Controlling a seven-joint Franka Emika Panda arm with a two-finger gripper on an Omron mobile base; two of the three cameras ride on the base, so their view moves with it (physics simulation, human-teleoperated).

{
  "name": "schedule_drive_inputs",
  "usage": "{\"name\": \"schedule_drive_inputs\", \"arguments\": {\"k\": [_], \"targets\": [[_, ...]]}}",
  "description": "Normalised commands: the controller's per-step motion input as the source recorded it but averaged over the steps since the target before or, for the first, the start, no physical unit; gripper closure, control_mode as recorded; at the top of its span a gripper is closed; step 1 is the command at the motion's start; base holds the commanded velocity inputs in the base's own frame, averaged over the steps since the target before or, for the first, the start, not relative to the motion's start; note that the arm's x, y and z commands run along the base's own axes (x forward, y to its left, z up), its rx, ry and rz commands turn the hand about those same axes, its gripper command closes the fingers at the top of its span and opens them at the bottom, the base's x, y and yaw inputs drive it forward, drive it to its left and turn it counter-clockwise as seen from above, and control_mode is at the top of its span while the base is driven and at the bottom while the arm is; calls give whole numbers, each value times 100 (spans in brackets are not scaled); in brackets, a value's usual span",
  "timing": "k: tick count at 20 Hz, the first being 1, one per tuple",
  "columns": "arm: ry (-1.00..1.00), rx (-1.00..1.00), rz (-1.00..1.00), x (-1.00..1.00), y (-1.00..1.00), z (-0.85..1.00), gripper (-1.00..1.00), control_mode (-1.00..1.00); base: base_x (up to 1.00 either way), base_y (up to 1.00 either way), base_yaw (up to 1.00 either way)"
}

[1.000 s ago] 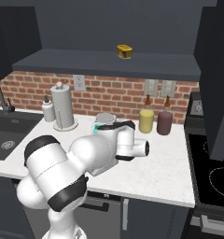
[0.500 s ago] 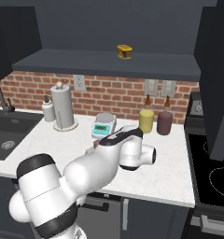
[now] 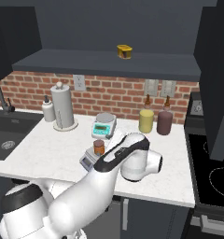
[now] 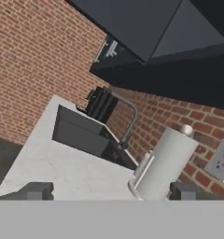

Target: Pick the jam and place it on the digital scale for weighing, and close the cabinet.

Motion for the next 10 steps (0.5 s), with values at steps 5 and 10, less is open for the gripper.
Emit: {"name": "schedule_drive_inputs", "arguments": {"k": [5,10], "targets": [[-17,5,-10,-41,-31,55,-100,-100,0,0,0],[-11,10,-14,-35,-54,45,-100,-100,0,0,0]]}}
